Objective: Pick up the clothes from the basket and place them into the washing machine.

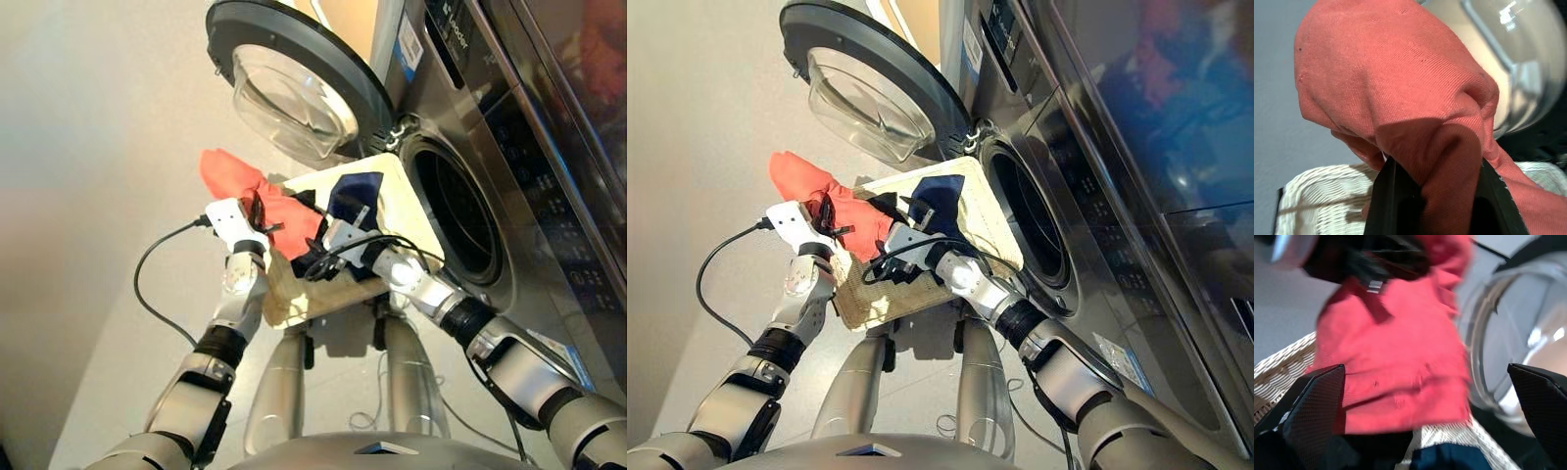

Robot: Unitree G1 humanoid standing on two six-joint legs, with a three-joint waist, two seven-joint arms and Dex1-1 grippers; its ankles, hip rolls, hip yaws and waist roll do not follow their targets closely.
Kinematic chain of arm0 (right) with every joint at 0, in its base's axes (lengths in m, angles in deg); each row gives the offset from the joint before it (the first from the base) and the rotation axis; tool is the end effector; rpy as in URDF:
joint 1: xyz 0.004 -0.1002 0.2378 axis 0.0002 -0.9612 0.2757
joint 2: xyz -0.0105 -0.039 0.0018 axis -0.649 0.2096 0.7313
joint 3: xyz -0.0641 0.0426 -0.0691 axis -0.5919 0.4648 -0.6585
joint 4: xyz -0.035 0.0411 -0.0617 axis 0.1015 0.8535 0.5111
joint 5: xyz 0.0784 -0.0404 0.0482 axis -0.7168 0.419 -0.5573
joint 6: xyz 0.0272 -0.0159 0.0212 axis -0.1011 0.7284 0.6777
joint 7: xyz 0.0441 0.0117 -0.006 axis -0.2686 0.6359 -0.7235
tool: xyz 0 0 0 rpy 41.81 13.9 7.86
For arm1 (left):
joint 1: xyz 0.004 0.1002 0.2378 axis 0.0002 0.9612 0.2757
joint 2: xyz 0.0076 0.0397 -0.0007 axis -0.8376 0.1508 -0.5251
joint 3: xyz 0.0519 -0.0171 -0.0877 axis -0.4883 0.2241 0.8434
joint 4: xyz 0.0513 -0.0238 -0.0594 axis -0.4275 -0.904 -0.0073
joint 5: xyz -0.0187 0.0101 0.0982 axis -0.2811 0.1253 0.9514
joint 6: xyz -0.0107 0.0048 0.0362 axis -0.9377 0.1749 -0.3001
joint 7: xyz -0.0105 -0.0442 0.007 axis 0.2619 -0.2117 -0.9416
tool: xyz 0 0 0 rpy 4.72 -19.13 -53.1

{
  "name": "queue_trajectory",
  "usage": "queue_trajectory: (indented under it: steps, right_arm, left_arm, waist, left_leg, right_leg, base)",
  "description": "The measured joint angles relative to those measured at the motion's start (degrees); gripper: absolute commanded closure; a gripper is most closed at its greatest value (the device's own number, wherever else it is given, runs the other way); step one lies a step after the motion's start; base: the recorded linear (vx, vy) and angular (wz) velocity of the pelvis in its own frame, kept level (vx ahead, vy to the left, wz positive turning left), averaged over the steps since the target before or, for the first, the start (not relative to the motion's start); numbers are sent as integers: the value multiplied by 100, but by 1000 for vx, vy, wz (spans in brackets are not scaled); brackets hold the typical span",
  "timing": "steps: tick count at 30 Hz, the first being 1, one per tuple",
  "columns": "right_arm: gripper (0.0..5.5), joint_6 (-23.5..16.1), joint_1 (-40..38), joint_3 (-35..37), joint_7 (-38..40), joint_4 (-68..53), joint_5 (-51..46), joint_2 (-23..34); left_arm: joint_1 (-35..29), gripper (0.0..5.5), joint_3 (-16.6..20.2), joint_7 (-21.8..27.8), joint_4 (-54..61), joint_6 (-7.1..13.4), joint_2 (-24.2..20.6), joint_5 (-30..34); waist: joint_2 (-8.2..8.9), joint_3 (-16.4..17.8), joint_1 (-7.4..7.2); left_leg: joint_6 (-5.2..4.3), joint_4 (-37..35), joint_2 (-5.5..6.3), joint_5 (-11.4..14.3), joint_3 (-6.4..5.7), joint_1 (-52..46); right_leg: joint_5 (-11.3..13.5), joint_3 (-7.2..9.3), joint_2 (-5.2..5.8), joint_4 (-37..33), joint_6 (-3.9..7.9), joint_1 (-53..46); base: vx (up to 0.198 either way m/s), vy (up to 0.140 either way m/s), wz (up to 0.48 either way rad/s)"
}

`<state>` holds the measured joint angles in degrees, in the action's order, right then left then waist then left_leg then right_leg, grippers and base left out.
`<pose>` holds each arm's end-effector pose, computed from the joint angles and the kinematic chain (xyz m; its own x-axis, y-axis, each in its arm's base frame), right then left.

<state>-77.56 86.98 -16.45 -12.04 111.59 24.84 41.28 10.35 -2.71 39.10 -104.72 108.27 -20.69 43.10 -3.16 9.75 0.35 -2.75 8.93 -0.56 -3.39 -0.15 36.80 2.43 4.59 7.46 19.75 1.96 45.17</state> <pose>0.2782 -0.0781 0.0665 0.6491 0.7591 -0.0499 -0.5431 0.4165 -0.7291 0.2697 0.1333 0.0513 0.9866 0.0399 0.1581 0.0116 0.9500 -0.3119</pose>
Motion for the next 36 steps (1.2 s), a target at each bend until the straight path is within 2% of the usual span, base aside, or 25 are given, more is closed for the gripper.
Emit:
queue_trajectory:
  steps: [4, 9, 10, 11, 12, 15, 21, 22, 23, 28, 31, 36]
  right_arm:
    - [0, 20, 3, 2, 91, 8, 175, -39]
    - [0, 37, 9, -2, 153, 21, 295, -73]
    - [194, 40, 13, -2, 179, 35, 295, -82]
    - [462, 43, 22, 1, 202, 98, 298, -108]
    - [550, 48, 20, -8, 207, 142, 300, -108]
    - [550, 52, 19, -2, 267, 188, 302, -107]
    - [550, 57, 4, 13, 280, 198, 305, -105]
    - [550, 56, -18, 29, 281, 190, 303, -105]
    - [550, 56, -33, 33, 279, 187, 303, -105]
    - [550, 61, -255, 282, 283, 148, 299, -48]
    - [550, 151, -444, 487, 364, 128, 295, 105]
    - [550, 167, -577, 986, 715, 140, 294, 156]
  left_arm:
    - [65, 550, -168, 103, 218, -3, 43, -114]
    - [257, 550, -389, 230, 556, -15, 50, -343]
    - [274, 550, -433, 266, 601, -17, 50, -397]
    - [298, 550, -441, 304, 671, -34, 57, -444]
    - [314, 550, -457, 345, 745, -48, 68, -457]
    - [311, 550, -561, 355, 855, -74, 75, -548]
    - [321, 550, -585, 358, 871, -121, 75, -551]
    - [324, 528, -586, 372, 871, -126, 79, -556]
    - [332, 0, -585, 392, 872, -127, 83, -584]
    - [371, 0, -441, 431, 873, -125, 141, -671]
    - [421, 0, -221, 447, 872, -111, 213, -779]
    - [539, 0, 244, 250, 860, -44, 318, -925]
  waist:
    - [-63, -39, -3]
    - [-253, -162, 16]
    - [-299, -193, 29]
    - [-331, -214, 43]
    - [-362, -235, 64]
    - [-415, -271, 125]
    - [-421, -275, 121]
    - [-421, -275, 121]
    - [-421, -275, 114]
    - [-420, -275, 87]
    - [-420, -274, 82]
    - [-417, -272, -31]
  left_leg:
    - [2, -2, 3, -2, 26, -27]
    - [20, -67, 8, -18, 23, -38]
    - [18, -92, 12, -35, 21, -41]
    - [18, -93, 12, -35, 25, -39]
    - [16, -96, 11, -36, 24, -39]
    - [16, -98, 11, -38, 22, -39]
    - [15, -103, 14, -43, 16, -32]
    - [15, -105, 16, -43, 15, -31]
    - [15, -108, 22, -43, 15, -30]
    - [25, -173, 60, -67, 18, -22]
    - [25, -184, 64, -68, 22, -14]
    - [29, -185, 63, -65, 25, 6]
  right_leg:
    - [4, -24, 1, 21, -7, 1]
    - [-6, -25, 0, 24, 7, 14]
    - [-6, -23, 1, 25, 7, 24]
    - [-6, -28, 1, 27, 7, 33]
    - [-6, -28, 1, 29, 7, 34]
    - [-11, -27, -2, 33, 13, 35]
    - [-24, -24, -3, 43, 28, 44]
    - [-29, -24, -1, 48, 27, 48]
    - [-32, -23, -1, 50, 28, 50]
    - [-35, -28, 6, 52, 28, 98]
    - [-36, -39, 8, 45, 30, 111]
    - [-36, -48, 5, 42, 30, 134]
  base:
    - [0, 0, 0]
    - [0, 0, 0]
    - [0, 0, 0]
    - [0, 0, 0]
    - [0, 0, 0]
    - [0, 0, 0]
    - [0, 0, 0]
    - [0, 0, 0]
    - [0, 0, 0]
    - [0, 0, 0]
    - [0, 0, 0]
    - [0, 0, 0]
